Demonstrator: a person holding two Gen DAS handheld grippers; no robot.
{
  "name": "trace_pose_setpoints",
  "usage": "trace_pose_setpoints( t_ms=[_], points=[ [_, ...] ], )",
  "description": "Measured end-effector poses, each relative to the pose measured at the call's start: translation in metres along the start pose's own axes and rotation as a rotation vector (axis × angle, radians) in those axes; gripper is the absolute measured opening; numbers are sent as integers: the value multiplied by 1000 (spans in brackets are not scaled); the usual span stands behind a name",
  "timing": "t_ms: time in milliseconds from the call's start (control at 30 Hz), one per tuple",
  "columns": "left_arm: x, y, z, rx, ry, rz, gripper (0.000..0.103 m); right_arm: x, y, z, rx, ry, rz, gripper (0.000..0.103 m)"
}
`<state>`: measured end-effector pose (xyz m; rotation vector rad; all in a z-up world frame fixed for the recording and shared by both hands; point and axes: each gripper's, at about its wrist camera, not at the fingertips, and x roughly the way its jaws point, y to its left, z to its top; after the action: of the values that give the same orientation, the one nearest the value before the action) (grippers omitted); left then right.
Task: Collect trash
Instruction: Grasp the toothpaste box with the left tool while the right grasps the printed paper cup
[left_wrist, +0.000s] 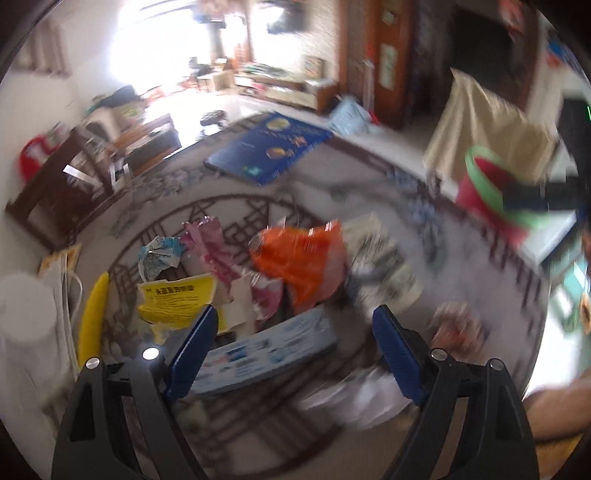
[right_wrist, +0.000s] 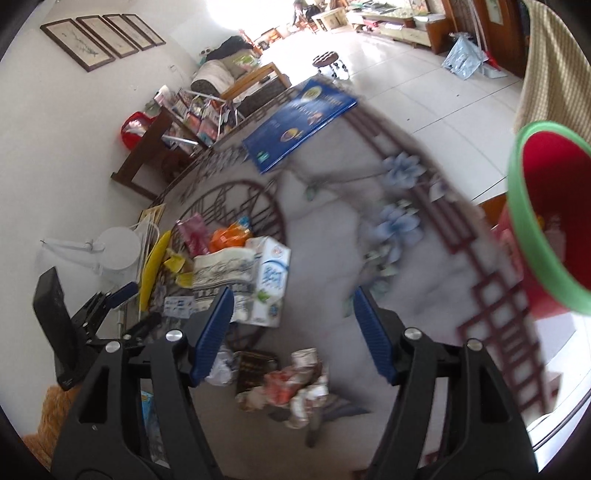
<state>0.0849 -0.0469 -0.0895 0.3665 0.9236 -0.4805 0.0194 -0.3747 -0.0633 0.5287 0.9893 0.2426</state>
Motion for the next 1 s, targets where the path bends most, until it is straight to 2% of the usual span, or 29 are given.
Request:
trace_pose_setpoints(
  t_ms=[100,233,300,433,467,533,600,667,833,1000],
  points=[
    [26,6,-10,231,134,-43,82,14,24,-11,1,12,17,65],
    [63,5,-22,441,251,-35,82,23,45,-25,6,18,15,65],
    [75,7,-22,470,275,-52,82,22,50,-31,13,15,5,65],
    [98,9,-20,479,331,-145,81,19,50,-38,49,-1,-28,67],
    [103,9,-21,476,347,-159,77,18,49,-39,62,-6,-35,67],
    [110,8,-23,462,364,-171,62,17,48,-39,76,-13,-46,67],
    [114,12,-25,412,367,-188,46,18,49,-39,77,-15,-55,67],
    [113,19,-26,323,355,-206,42,22,51,-38,74,-8,-60,67],
    [93,40,-36,-1,259,-233,40,41,63,-36,33,36,-67,67],
    [68,60,-60,-354,214,-245,40,67,82,-22,-42,64,-77,67]
  ],
)
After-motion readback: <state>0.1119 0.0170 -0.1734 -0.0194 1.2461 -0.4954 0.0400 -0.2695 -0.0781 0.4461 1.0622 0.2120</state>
